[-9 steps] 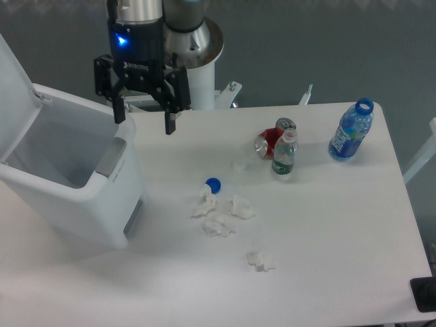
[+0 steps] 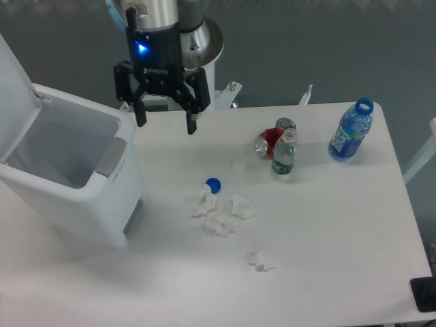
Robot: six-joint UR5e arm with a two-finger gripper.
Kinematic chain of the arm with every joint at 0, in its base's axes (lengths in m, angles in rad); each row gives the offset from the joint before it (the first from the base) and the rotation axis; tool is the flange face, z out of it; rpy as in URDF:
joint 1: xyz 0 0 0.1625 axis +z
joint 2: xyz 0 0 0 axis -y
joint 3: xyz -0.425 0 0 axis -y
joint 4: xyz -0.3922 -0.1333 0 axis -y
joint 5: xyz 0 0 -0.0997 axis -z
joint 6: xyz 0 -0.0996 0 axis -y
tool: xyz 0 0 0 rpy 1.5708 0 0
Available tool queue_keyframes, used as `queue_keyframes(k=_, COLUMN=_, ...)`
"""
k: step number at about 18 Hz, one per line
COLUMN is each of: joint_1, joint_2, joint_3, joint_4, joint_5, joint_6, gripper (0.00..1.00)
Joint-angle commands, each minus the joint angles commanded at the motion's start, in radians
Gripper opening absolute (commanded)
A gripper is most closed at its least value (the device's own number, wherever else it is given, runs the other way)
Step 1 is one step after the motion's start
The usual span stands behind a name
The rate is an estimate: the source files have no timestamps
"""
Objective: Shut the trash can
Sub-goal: 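Raise the gripper up and away from the table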
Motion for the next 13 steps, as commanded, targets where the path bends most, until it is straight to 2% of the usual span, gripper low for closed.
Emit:
queue_keyframes(k=4, joint_1=0.026, joint_2=0.009, joint_3=0.002, joint_4=0.008, joint_5=0.003, joint_6=-0.023, gripper=1.0)
queue_keyframes(k=9, joint_1=0.025, joint_2=0.032, joint_3=0.043, joint_4=0.008, joint_5=-0.061, joint_6=-0.239, gripper=1.0)
queue_keyframes(k=13, joint_1=0.017, joint_2=0.064, joint_3=0.075, joint_4=0.008, joint_5=-0.092, joint_6=-0.345, gripper=1.0)
